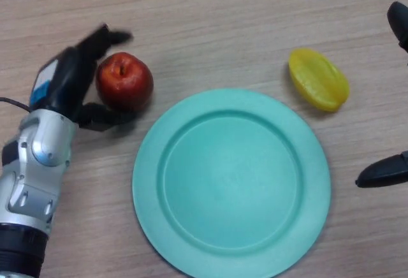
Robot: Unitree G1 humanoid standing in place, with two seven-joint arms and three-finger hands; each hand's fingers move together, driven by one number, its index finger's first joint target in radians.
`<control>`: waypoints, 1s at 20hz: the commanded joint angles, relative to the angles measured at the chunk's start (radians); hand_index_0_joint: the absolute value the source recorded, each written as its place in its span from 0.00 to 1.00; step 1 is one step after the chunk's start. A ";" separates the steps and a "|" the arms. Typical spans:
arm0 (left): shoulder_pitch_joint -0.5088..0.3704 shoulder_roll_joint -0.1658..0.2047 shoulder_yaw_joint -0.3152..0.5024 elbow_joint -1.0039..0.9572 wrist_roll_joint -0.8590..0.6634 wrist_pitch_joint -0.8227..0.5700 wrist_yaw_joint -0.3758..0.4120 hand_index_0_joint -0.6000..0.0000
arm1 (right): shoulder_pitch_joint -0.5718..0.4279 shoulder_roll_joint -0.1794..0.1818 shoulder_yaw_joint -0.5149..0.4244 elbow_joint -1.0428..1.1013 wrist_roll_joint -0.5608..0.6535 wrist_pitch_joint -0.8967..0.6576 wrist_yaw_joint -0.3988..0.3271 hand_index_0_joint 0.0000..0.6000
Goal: Pick up the red apple and place it on the plate
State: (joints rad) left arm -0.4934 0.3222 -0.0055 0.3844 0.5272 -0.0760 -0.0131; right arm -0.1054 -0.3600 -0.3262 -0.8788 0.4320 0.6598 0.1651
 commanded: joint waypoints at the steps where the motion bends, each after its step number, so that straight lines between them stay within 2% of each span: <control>1: -0.056 0.033 0.041 -0.045 -0.011 -0.107 0.062 0.00 | -0.015 -0.039 -0.074 -0.049 0.041 -0.123 -0.003 0.50; 2: -0.056 0.032 0.048 -0.042 -0.024 -0.110 0.057 0.00 | -0.014 -0.040 -0.078 -0.051 0.039 -0.124 -0.004 0.75; 3: -0.056 0.035 0.055 -0.050 -0.022 -0.121 0.077 0.00 | -0.014 -0.042 -0.083 -0.053 0.041 -0.124 -0.006 0.92; 4: -0.041 0.039 0.064 -0.106 -0.022 -0.146 0.104 0.00 | -0.015 -0.045 -0.088 -0.055 0.044 -0.123 -0.007 1.00; 7: 0.040 0.033 0.068 -0.310 -0.037 -0.157 0.058 0.00 | -0.012 -0.039 -0.087 -0.044 0.045 -0.138 -0.011 1.00; 8: 0.086 0.021 0.065 -0.419 -0.062 -0.137 0.005 0.00 | -0.013 -0.040 -0.085 -0.041 0.046 -0.143 -0.014 1.00; 9: 0.123 0.008 0.060 -0.481 -0.077 -0.131 -0.017 0.00 | -0.012 -0.041 -0.083 -0.041 0.046 -0.142 -0.014 1.00; 11: 0.162 -0.009 0.053 -0.545 -0.106 -0.122 -0.041 0.00 | -0.012 -0.042 -0.081 -0.040 0.046 -0.142 -0.014 0.67; 12: 0.207 -0.023 0.040 -0.608 -0.130 -0.096 -0.081 0.00 | -0.013 -0.041 -0.080 -0.037 0.046 -0.143 -0.014 0.42; 13: 0.254 -0.034 0.024 -0.665 -0.132 -0.076 -0.117 0.00 | -0.013 -0.041 -0.078 -0.034 0.048 -0.143 -0.015 0.25; 14: 0.377 -0.066 -0.016 -0.772 -0.097 -0.080 -0.170 0.00 | -0.017 -0.043 -0.074 -0.030 0.051 -0.141 -0.016 0.01; 18: 0.481 -0.084 -0.059 -0.743 -0.015 -0.168 -0.170 0.00 | -0.033 -0.052 -0.068 -0.027 0.072 -0.125 -0.030 0.00; 20: 0.483 -0.078 -0.066 -0.710 0.114 -0.172 -0.157 0.00 | -0.035 -0.051 -0.058 -0.022 0.063 -0.135 -0.030 0.00</control>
State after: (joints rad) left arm 0.0049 0.2282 -0.1167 -0.2804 0.6397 -0.1526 -0.2279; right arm -0.1140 -0.3763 -0.3387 -0.8566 0.4358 0.6594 0.1521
